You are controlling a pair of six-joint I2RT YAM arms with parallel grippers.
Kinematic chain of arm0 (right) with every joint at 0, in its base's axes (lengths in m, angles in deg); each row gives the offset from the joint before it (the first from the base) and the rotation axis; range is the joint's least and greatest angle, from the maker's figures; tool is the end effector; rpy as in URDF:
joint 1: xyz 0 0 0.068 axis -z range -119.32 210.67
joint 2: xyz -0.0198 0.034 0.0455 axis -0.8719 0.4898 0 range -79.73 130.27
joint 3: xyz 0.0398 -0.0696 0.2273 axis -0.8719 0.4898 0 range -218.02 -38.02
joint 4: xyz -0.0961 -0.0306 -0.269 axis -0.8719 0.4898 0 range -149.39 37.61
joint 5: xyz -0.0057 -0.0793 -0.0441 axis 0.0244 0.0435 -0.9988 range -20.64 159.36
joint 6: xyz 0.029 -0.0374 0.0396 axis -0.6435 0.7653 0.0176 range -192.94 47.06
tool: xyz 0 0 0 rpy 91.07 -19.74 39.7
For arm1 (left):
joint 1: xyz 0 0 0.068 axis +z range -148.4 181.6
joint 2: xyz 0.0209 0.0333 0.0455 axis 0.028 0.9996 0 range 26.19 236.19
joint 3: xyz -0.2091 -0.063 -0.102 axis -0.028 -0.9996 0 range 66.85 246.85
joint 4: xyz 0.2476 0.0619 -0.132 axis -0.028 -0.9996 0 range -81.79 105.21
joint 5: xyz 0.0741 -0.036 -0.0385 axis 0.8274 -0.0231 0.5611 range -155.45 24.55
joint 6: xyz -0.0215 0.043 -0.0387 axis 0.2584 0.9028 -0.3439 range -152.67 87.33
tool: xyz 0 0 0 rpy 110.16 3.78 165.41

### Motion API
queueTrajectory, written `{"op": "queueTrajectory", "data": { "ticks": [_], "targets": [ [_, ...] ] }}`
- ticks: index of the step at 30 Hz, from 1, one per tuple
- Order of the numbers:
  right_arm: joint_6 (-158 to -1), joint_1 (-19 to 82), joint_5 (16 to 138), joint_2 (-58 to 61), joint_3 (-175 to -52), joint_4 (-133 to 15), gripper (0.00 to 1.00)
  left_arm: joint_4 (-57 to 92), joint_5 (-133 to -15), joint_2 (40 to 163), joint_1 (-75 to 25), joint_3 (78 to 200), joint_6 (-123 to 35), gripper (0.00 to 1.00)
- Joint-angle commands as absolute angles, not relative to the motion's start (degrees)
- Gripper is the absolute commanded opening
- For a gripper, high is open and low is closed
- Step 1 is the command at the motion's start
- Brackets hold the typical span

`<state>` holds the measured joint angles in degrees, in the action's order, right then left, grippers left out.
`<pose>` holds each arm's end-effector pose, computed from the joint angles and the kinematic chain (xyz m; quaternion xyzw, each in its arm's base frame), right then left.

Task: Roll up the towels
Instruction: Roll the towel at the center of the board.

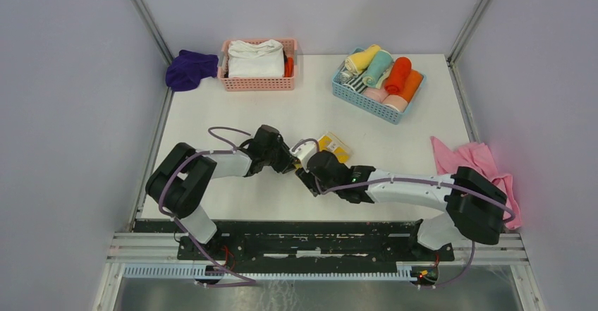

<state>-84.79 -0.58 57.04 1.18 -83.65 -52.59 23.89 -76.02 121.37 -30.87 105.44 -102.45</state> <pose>0.1670 0.2839 0.1531 -0.3401 0.8437 0.1617 0.3827 0.2664 -0.1797 0.0603 -0.2659 0.8911 -0.3323 0.1576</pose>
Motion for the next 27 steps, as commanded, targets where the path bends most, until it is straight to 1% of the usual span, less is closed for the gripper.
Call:
{"op": "queueTrajectory", "data": {
  "ticks": [1, 10, 15, 18, 20, 22, 23, 27],
  "targets": [
    [-77.44, -4.07, 45.94, 6.37, -87.59, -54.68, 0.53, 14.78, -71.49, 124.17, -31.2, 104.94, -101.02, 0.35],
    [-76.9, -4.98, 41.56, 13.32, -89.22, -54.38, 0.52, 13.61, -71.26, 124.41, -31.29, 105.73, -100.46, 0.36],
    [-77.2, -4.99, 45.0, 16.56, -89.98, -52.6, 0.52, 13.24, -71.5, 124.8, -31.36, 106.38, -100.17, 0.39],
    [-77.86, -4.99, 46.3, 18.31, -90.37, -51.85, 0.49, 13.03, -71.42, 124.89, -31.35, 106.74, -99.99, 0.42],
    [-78.56, -4.86, 46.89, 19.53, -90.7, -51.13, 0.45, 12.59, -71.52, 124.85, -31.36, 106.97, -99.83, 0.44],
    [-79.34, -4.13, 49.84, 19.45, -90.24, -51.38, 0.34, 11.82, -71.31, 124.32, -31.38, 107.1, -99.64, 0.48],
    [-79.85, -3.59, 52.33, 18.73, -89.7, -52.14, 0.28, 11.23, -70.93, 123.69, -31.32, 107.06, -99.64, 0.5],
    [-83.56, 0.17, 66.65, 15.5, -86.06, -57.03, 0.11, 11.14, -69.41, 118.06, -30.32, 104.93, -99.52, 0.59]
  ]
}}
